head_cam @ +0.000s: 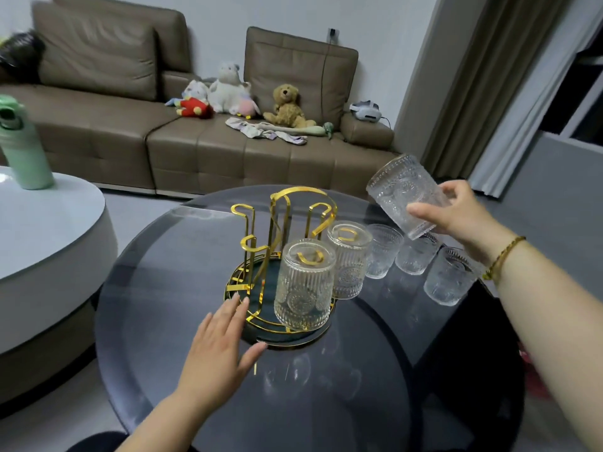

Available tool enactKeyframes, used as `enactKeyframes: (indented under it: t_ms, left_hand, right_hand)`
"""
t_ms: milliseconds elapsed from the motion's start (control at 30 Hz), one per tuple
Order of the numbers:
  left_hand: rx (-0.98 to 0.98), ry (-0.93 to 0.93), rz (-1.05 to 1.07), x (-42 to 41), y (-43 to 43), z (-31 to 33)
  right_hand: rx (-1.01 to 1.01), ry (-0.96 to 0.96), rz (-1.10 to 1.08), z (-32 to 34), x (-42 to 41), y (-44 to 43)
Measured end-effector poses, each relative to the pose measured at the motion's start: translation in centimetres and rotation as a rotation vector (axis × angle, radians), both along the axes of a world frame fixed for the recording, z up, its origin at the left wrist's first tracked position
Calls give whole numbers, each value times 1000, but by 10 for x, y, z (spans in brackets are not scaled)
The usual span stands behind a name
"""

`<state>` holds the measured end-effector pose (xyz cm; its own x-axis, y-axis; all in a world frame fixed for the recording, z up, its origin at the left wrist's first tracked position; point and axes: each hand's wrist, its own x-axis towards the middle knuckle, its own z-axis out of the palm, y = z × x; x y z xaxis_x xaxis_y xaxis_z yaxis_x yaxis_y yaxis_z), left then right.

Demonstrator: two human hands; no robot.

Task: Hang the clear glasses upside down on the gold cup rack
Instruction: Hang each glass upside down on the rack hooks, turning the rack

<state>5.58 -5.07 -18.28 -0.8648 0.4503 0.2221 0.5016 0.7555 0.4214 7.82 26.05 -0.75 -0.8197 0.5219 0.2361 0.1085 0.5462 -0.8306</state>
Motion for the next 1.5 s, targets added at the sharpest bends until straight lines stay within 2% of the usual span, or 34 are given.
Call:
enactKeyframes:
  t_ms: [167, 267, 433, 500, 633, 733, 933, 1267, 1367, 1500]
  left_hand:
    - [-106, -17, -29, -16, 7, -13]
    - [-55, -13, -38, -19, 6, -19]
    - [-71, -11, -34, -21, 9, -15]
    - [-34, 56, -15, -21, 9, -12]
    - [-196, 35, -71, -16, 9, 1]
    - [-176, 64, -129, -18, 9, -2]
    - [-183, 123, -71, -17, 10, -2]
    - [-197, 180, -80, -22, 8, -4]
    - [-169, 167, -92, -25, 9, -3]
    - [-32, 160, -114, -26, 9, -12]
  right_hand:
    - [8, -98, 39, 29, -27, -3]
    - [66, -154, 95, 44, -44, -10]
    - [291, -202, 174, 62, -75, -29]
    - [389, -209, 213, 67, -86, -36]
    - [566, -328, 287, 76, -102, -47]
    - [651, -391, 330, 79, -110, -53]
    - [688, -529, 471, 63, -119, -66]
    - [638, -618, 603, 32, -135, -74]
    - [638, -669, 643, 22, -139, -75]
    - [634, -703, 664, 13, -142, -71]
